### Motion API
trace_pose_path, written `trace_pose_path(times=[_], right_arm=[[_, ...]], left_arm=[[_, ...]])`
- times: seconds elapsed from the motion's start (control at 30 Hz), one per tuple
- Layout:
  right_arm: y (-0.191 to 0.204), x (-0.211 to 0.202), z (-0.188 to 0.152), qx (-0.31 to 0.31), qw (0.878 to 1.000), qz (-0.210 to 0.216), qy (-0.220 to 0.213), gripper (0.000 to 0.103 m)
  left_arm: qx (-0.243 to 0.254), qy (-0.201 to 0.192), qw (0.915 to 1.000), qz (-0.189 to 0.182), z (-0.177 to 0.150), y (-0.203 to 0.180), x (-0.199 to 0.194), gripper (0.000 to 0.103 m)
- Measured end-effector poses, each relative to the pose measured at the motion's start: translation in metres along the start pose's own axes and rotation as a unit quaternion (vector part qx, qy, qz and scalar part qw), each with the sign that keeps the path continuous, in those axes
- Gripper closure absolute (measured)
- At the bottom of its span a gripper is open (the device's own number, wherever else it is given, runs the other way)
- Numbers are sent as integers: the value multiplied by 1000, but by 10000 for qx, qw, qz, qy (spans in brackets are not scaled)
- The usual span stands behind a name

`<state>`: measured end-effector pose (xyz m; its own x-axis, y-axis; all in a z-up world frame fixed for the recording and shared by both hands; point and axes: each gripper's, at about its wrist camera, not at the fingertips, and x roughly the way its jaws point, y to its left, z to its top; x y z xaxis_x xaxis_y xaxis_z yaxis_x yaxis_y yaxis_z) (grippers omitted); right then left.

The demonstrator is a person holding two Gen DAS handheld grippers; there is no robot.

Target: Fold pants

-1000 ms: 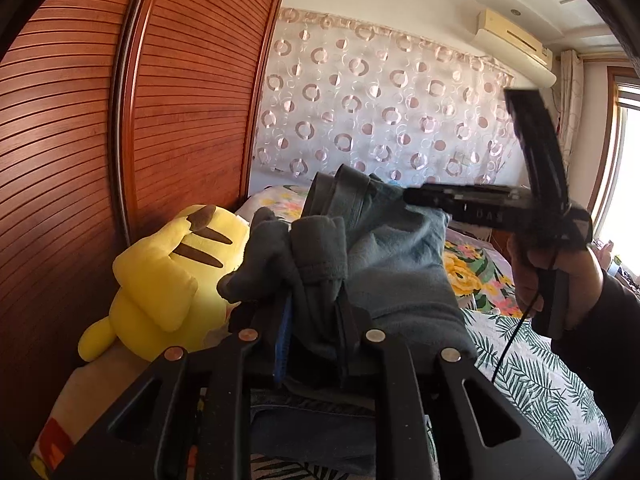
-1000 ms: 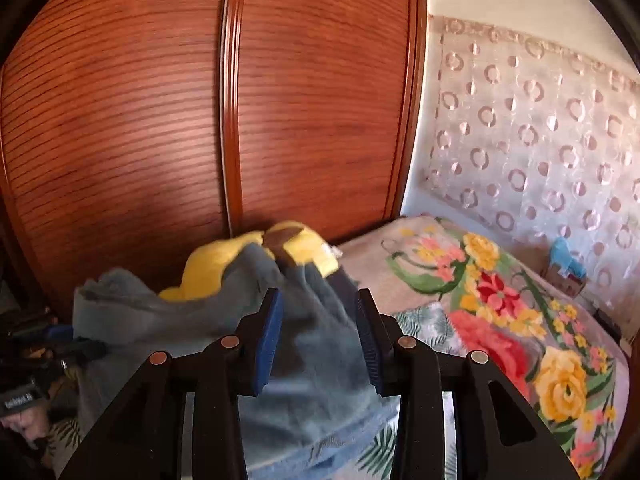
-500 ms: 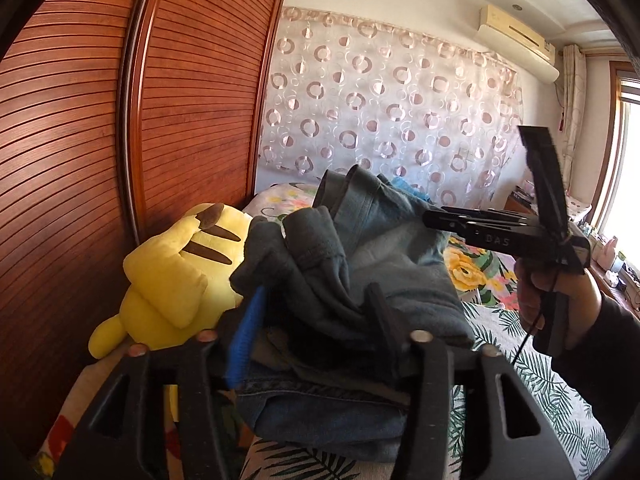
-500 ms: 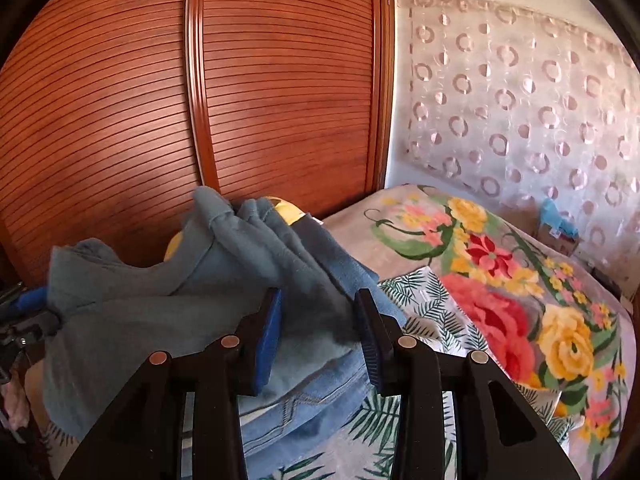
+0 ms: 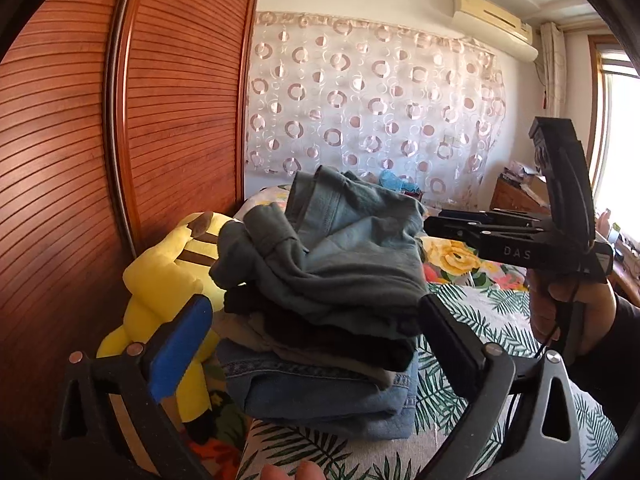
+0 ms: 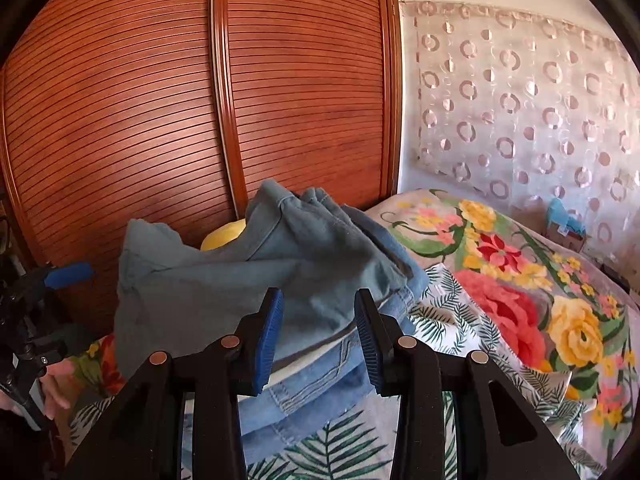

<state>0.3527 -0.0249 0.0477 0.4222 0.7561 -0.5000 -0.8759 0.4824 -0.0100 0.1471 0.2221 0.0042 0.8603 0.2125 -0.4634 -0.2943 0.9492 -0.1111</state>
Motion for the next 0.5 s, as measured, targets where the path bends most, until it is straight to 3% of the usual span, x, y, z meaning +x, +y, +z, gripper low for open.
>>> trace_pose_path(times=[0.27,0.5], right_arm=[[12,-27,-12,91,9998,-143,-84,62],[24,-58,-26,247,9984,-475,-205,23]], left_arm=[[101,66,9998,-165,-5,-13,-11,1],[206,71,9991,-367,-10,-29,-22,1]])
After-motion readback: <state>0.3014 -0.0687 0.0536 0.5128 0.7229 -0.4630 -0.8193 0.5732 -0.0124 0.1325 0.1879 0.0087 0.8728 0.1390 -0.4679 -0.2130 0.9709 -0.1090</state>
